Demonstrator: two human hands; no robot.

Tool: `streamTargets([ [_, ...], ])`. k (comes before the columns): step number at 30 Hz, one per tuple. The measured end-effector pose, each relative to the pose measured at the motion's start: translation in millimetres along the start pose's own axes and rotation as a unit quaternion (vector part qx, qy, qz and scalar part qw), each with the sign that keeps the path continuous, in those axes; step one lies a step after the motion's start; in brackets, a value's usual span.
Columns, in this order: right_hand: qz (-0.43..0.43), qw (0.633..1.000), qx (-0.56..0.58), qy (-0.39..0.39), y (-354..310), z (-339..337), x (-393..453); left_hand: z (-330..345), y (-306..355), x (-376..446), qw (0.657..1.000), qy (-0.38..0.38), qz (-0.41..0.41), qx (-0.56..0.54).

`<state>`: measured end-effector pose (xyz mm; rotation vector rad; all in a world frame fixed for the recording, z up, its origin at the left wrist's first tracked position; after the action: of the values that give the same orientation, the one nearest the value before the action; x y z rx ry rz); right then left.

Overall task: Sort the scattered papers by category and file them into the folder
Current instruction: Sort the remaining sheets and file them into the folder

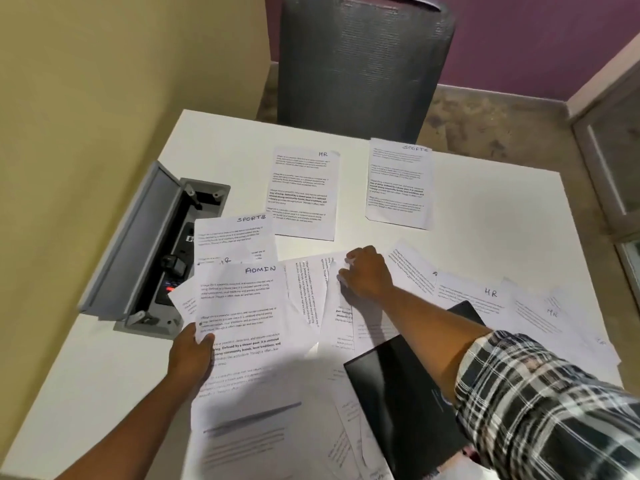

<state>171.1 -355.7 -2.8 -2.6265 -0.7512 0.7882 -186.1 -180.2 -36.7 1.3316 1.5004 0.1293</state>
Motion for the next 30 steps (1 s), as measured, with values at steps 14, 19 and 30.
streamTargets([
  [14,-0.102,0.959,-0.263,-0.011,-46.3,35.7,38.3,-1.1,-8.5,7.9,0.998,-0.016,0.038,0.055],
  [19,-0.080,0.978,-0.190,-0.021,-48.8,26.4,39.1,-1.4,-17.7,12.5,0.998,-0.039,0.037,0.044],
  [30,-0.118,0.987,-0.060,0.088,-56.2,-98.1,17.6,5.2,9.4,-13.0,0.995,-0.007,0.052,0.080],
])
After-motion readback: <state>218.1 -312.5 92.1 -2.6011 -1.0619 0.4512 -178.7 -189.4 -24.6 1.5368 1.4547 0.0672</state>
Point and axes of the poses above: each hand's wrist, its own x-axis towards the middle knuckle, its own z-axis out of the palm, y = z × x, the point moved 4 cm from there along x, towards the middle knuckle, and after that the axes turned 4 degrees about -x, right-handed, at the moved point
